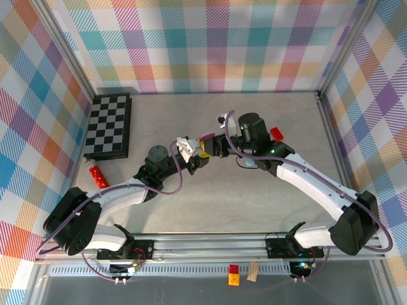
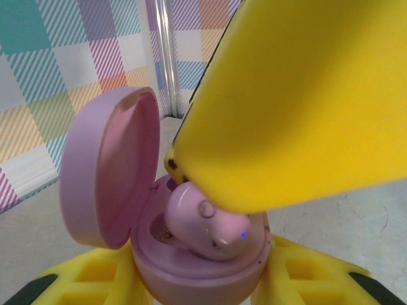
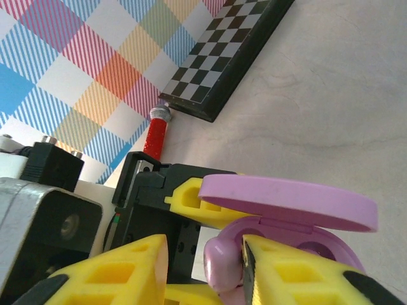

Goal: Insert the wireless bluetooth earbuds into the charging case

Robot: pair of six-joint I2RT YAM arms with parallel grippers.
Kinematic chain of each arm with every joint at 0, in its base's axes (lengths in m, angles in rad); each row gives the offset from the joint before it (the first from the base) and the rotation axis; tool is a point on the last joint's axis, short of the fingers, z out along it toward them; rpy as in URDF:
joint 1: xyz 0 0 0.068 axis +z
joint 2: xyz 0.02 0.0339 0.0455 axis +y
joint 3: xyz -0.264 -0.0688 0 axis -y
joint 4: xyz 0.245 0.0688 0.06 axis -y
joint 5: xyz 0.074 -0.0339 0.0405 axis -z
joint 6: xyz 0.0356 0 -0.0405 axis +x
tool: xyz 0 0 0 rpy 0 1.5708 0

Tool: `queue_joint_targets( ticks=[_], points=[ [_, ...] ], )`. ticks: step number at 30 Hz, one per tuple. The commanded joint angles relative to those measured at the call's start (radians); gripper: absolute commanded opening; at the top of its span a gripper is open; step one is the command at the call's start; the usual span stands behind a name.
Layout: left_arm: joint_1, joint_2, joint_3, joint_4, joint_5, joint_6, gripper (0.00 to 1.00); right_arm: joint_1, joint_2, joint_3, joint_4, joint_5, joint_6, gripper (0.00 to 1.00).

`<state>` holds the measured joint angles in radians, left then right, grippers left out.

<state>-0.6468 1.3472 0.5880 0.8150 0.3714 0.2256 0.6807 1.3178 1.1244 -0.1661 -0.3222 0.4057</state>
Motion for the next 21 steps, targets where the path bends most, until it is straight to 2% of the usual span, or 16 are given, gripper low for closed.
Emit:
queue_joint_targets(
  ticks=[1,12,21],
  points=[
    [-0.011,-0.011,0.025,0.077,0.011,0.004,0.36,-0.007,-0.042,-0.009,0.017,-0.002,-0.016,0.37],
    [-0.010,-0.029,0.012,0.044,0.029,0.027,0.36,-0.007,-0.151,-0.042,0.072,-0.017,-0.037,0.46],
    [-0.010,-0.063,0.012,-0.030,0.060,0.067,0.37,-0.010,-0.074,0.088,-0.059,0.038,-0.067,0.52]
  ],
)
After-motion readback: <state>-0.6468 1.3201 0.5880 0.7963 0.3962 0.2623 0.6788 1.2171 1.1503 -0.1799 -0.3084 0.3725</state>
